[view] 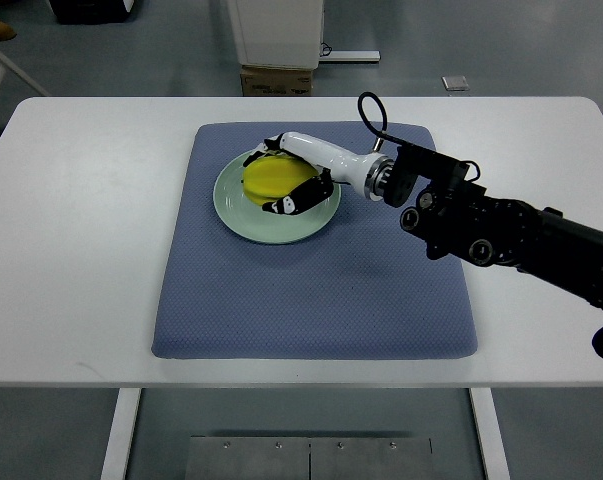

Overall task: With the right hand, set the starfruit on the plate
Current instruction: 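Lift the starfruit and carry it over the green plate, then lower the starfruit onto the plate and open the right hand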

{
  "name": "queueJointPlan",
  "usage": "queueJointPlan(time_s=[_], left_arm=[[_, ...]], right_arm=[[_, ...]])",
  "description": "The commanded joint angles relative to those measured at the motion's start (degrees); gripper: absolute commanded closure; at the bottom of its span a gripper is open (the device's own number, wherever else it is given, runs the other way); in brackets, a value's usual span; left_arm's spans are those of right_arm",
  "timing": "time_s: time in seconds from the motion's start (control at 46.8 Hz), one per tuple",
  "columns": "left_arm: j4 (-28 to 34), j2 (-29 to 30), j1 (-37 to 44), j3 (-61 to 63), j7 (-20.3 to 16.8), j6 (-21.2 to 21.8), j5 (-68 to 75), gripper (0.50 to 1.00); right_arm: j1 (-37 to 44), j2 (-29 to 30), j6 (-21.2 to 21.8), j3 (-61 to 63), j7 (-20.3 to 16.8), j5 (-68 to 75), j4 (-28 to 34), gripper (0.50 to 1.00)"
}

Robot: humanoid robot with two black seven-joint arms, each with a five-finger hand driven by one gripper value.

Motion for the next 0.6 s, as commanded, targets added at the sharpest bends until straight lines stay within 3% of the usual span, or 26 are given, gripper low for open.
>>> queueJointPlan(time_s=[0.0, 0.214, 0.577], left_arm=[[0.0, 0.0, 0.0, 0.0, 0.0, 0.0, 0.0, 0.500], [0.0, 0.0, 0.0, 0.0, 0.0, 0.0, 0.0, 0.500], [0.0, 0.0, 0.0, 0.0, 0.0, 0.0, 0.0, 0.500]], right_arm=[[0.0, 0.2, 0.0, -1.1, 0.0, -0.1, -1.3, 1.000], [0.0, 0.2, 0.0, -2.8, -1.1, -0.1, -6.0, 1.000], [0.6, 0.2, 0.8, -3.5, -1.9, -0.1, -3.1, 1.000]])
